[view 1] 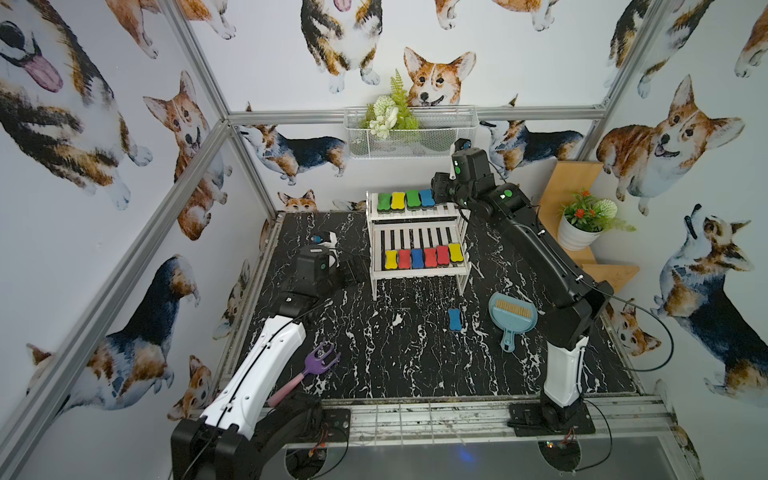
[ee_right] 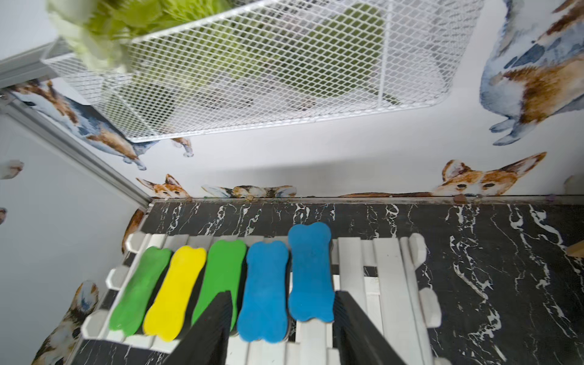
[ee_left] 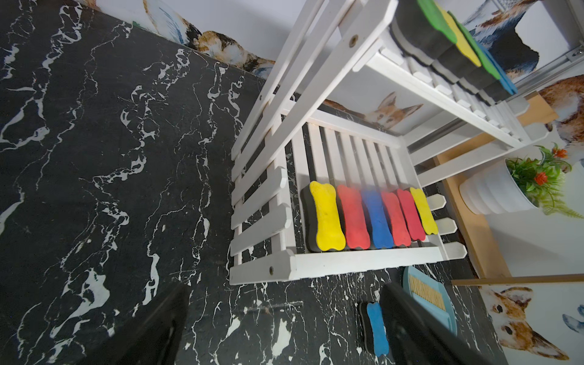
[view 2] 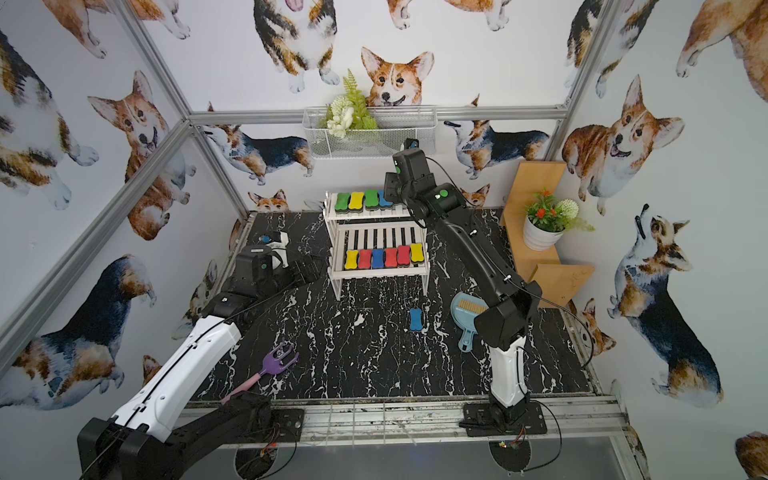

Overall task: Remove the whiteboard erasers from the shelf
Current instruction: Pick up the whiteboard eraser from the shelf.

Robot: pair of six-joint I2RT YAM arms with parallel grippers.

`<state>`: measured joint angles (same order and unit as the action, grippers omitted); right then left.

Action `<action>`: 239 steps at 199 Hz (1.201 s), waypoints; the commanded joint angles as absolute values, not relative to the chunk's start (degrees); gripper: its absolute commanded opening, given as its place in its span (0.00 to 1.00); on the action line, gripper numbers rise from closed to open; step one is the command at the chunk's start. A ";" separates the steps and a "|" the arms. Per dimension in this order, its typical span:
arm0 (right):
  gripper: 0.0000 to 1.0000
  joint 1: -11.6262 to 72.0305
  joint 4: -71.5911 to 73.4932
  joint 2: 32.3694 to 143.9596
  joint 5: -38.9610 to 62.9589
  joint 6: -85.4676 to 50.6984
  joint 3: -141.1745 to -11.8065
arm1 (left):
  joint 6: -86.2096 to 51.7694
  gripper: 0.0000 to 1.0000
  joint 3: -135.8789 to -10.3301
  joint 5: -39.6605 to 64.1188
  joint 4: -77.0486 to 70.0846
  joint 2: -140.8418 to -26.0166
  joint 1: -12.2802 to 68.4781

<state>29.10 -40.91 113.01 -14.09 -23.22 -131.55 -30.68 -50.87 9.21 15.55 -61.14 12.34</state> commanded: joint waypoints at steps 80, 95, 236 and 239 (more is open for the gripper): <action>0.48 26.03 -42.15 117.77 -10.92 -23.38 -133.07 | -29.97 1.00 -50.55 8.57 14.51 -60.74 12.30; 0.47 25.76 -42.07 118.55 -10.28 -23.59 -133.31 | -29.93 1.00 -50.54 8.53 14.50 -60.64 12.30; 0.45 25.66 -38.27 109.17 -10.64 -24.16 -118.69 | -29.83 1.00 -50.49 7.82 14.42 -60.77 12.30; 0.45 25.66 -38.61 109.50 -10.59 -24.05 -119.47 | -29.86 1.00 -50.53 7.93 14.41 -60.84 12.30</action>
